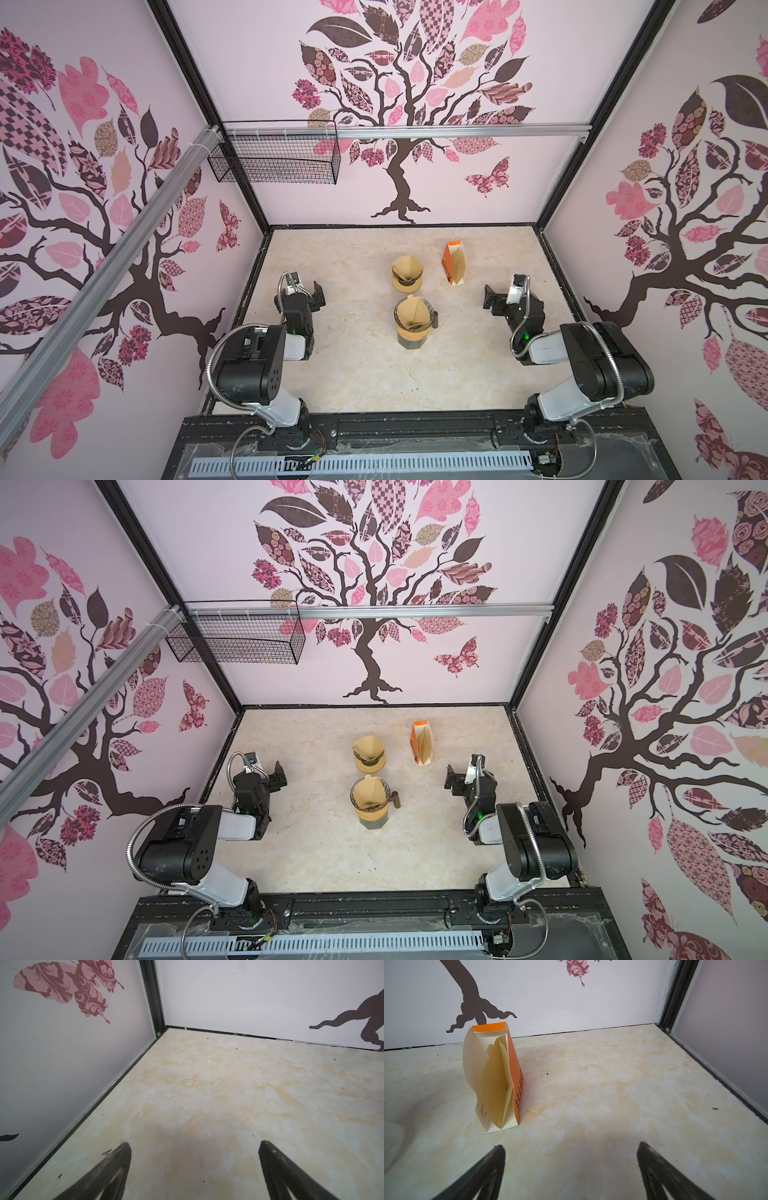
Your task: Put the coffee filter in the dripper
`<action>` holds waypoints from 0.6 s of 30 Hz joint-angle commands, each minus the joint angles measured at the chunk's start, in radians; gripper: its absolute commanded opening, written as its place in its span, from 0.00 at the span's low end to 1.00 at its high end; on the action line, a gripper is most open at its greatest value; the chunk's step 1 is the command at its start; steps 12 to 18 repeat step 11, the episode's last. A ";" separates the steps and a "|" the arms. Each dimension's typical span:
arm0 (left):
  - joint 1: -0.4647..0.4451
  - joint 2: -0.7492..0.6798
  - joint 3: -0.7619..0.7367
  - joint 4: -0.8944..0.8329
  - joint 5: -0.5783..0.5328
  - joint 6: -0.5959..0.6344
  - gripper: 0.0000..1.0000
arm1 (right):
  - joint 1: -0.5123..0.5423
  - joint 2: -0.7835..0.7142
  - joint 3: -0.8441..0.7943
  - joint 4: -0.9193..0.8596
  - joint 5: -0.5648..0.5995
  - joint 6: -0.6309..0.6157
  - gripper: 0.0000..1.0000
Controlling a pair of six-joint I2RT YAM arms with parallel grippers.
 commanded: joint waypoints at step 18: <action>0.000 0.001 -0.008 0.021 0.019 0.002 0.98 | -0.007 0.008 0.009 0.031 -0.010 -0.013 1.00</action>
